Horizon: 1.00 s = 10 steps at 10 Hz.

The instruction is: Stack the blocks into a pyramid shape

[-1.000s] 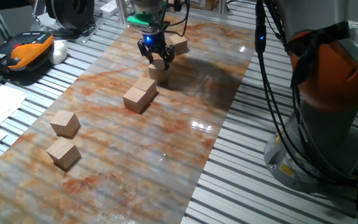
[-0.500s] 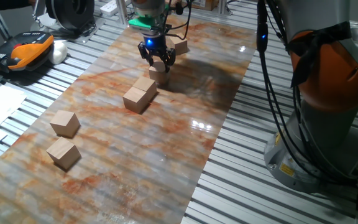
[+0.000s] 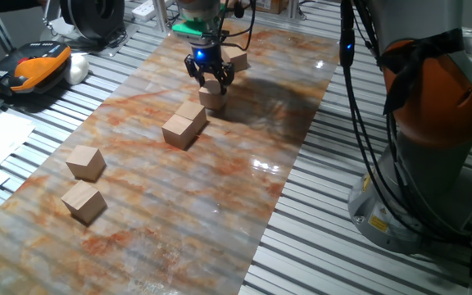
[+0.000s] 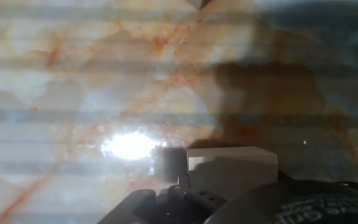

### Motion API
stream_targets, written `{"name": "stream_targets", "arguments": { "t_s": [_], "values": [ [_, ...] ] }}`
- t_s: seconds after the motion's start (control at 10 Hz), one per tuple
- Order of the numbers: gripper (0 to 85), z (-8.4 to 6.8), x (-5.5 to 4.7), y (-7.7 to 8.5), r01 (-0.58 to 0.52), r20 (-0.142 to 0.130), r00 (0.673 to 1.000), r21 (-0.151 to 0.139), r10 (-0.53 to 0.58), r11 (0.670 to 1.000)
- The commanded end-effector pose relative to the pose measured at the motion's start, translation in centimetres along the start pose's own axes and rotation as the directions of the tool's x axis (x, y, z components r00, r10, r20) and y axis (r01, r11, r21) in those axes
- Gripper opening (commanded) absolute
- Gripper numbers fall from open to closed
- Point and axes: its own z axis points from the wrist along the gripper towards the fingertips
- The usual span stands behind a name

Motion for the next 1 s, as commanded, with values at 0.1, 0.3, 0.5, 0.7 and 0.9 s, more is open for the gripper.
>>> {"name": "stream_targets", "arguments": {
  "t_s": [0.1, 0.3, 0.5, 0.7, 0.9],
  "values": [
    [0.0, -0.09, 0.02, 0.04, 0.002, -0.005, 1.0, -0.007, -0.002, 1.0],
    [0.0, -0.02, 0.1, 0.07, 0.008, -0.013, 1.0, -0.016, -0.008, 1.0],
    [0.0, 0.0, 0.19, 0.11, 0.014, -0.015, 1.0, -0.021, -0.014, 1.0],
    [0.0, -0.07, 0.39, 0.23, 0.014, -0.015, 1.0, -0.021, -0.014, 1.0],
    [0.0, -0.08, 0.54, 0.27, 0.016, -0.02, 1.0, -0.025, -0.016, 1.0]
  ]
}}
